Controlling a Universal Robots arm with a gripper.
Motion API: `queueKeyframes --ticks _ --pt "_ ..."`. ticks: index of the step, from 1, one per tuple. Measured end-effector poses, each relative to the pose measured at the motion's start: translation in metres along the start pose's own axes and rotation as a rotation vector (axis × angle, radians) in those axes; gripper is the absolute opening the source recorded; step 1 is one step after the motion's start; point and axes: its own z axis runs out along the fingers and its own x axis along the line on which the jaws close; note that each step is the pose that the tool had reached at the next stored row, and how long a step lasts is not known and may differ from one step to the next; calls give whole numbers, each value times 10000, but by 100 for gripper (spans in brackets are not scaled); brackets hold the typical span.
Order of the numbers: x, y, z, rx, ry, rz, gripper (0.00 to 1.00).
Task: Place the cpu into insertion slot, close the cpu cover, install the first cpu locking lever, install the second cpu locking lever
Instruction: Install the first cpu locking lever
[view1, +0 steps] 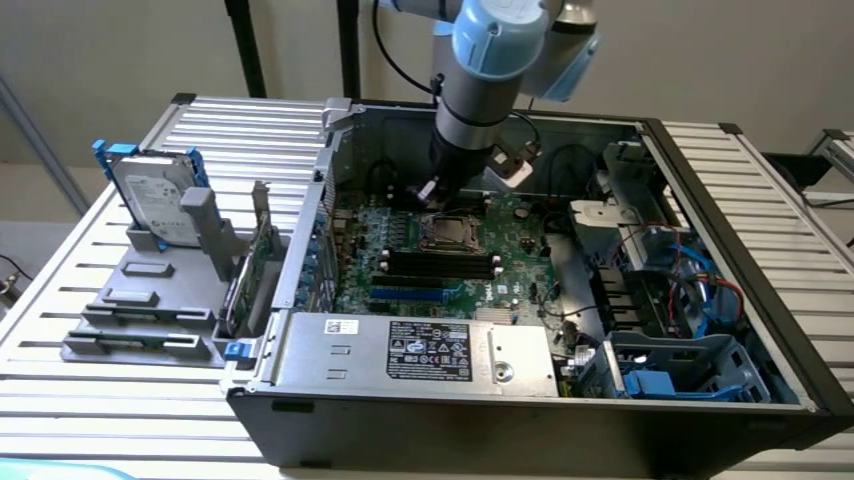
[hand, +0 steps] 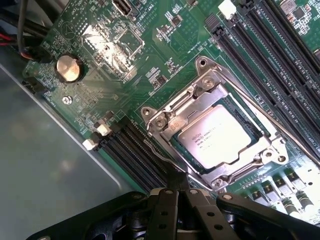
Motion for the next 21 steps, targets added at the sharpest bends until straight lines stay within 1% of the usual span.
queueKeyframes --ticks 4,7,10,15,21 --pt "4 2 -4 13 -23 10 11" --pt "5 3 -13 35 -42 16 11" --pt "11 10 -15 67 -70 31 11" --pt "33 39 -20 137 -137 60 11" --pt "34 65 -26 214 -206 92 11"
